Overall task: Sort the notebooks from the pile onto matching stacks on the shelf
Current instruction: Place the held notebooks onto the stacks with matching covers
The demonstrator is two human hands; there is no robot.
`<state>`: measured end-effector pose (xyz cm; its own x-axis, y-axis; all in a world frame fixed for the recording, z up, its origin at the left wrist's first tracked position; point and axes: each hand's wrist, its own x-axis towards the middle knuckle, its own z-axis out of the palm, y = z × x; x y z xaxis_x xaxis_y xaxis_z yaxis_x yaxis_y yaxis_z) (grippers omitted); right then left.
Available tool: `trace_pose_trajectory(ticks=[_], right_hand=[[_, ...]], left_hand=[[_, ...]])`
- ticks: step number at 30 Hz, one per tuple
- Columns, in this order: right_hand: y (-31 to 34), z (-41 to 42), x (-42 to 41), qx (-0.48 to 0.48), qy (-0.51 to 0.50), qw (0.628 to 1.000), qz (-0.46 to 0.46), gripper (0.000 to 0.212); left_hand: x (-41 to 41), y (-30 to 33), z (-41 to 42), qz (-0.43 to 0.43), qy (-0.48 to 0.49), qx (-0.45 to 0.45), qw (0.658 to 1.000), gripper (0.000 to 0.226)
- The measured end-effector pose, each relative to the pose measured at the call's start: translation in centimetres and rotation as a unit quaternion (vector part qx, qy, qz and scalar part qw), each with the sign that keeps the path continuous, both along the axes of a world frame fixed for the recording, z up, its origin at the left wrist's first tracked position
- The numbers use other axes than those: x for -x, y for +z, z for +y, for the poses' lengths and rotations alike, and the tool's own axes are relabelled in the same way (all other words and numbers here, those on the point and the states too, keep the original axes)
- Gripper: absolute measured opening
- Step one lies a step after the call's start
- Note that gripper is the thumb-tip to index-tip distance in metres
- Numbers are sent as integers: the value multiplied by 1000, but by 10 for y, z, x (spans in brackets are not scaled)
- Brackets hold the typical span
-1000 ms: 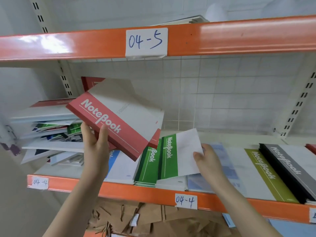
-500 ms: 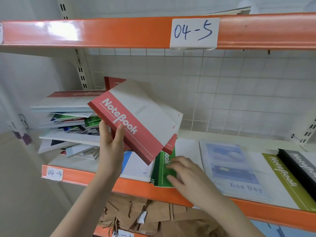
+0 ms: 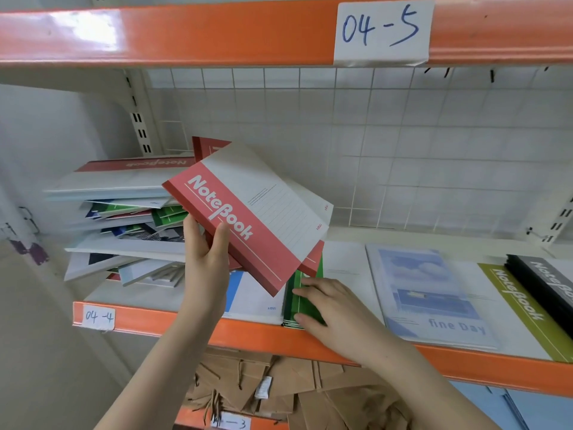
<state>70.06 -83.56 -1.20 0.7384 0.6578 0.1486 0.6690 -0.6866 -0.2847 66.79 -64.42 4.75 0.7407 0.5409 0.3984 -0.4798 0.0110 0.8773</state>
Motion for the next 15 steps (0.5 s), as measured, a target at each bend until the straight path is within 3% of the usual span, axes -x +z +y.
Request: trace_pose_trajectory(ticks=[6, 10, 15], right_hand=[[-2, 11, -1, -14, 97, 994, -47, 47], [-5, 15, -3, -65, 97, 993, -18, 25], [-9, 16, -4, -69, 90, 993, -16, 22]], left_hand=[[-1, 0, -1, -3, 6, 0, 1000, 21], [0, -2, -1, 5, 9, -3, 1000, 18], [4, -4, -1, 16, 18, -3, 1000, 17]])
